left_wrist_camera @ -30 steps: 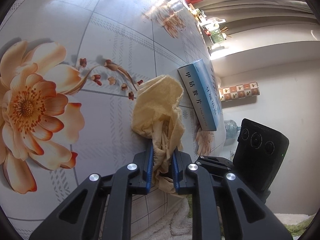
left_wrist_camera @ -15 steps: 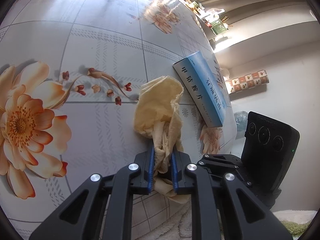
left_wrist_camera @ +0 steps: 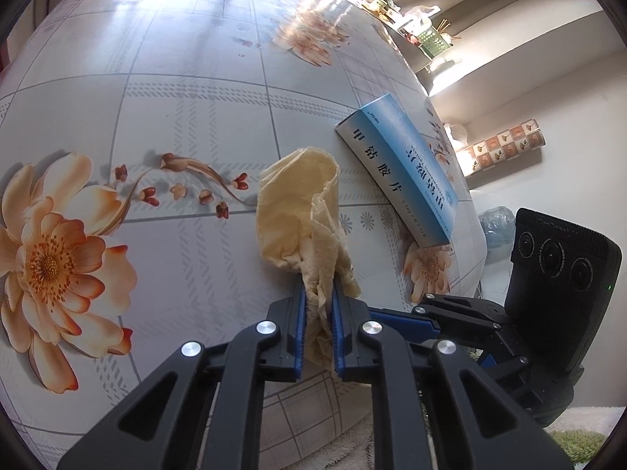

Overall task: Collect trash
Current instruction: 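Move the right gripper to the blue Mecobalamin box while the left gripper holds the cloth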

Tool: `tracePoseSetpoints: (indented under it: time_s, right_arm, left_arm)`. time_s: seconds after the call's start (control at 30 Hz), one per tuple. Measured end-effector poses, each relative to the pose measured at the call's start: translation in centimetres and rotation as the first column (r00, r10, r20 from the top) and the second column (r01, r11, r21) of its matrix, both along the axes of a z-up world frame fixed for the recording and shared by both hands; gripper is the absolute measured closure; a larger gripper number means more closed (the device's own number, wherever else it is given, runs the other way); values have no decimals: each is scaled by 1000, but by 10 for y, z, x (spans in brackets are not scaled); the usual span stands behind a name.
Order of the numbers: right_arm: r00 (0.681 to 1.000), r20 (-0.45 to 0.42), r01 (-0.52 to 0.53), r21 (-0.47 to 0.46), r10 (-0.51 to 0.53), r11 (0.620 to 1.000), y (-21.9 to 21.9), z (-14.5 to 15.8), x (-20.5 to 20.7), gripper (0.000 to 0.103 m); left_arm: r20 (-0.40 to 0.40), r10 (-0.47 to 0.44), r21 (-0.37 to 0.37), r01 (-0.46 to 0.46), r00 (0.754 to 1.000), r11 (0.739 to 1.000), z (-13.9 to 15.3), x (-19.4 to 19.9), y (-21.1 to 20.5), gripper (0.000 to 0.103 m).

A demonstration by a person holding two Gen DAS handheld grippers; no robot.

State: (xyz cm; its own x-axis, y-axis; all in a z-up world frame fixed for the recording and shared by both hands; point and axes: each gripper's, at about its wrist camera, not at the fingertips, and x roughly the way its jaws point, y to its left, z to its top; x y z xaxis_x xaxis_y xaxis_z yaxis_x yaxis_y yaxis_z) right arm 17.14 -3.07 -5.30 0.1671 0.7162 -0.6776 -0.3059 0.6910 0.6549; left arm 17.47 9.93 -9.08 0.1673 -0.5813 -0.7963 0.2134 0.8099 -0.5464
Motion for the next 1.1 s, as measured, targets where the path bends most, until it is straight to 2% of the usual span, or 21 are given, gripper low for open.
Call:
tracePoseSetpoints:
  time_s: [0.1,0.3,0.67,0.93,1.1]
  right_arm:
    - [1000,22,5,-29,-4,1000,-1,4,-1,69]
    - [999,38,39,-23,-39,999,-13,9,-2,61]
    - [990,110,92,2,-92,996,-33,29,-8,59]
    - [968,206,145,-6,-140,989,-57,52,-19,49]
    - [939,291,216,-89,-182,972,-70,63,-19,40]
  left_arm:
    - [-1,-1,7,1,1000,1000,-1,2,0,92]
    - [10,-5,31,5,1000,999,0,4,-7,92]
    - [28,-4,89,1,1000,996,4,3,-14,92]
    - [47,7,138,-14,999,990,5,3,-21,92]
    - [61,4,168,-14,998,986,6,4,-26,92]
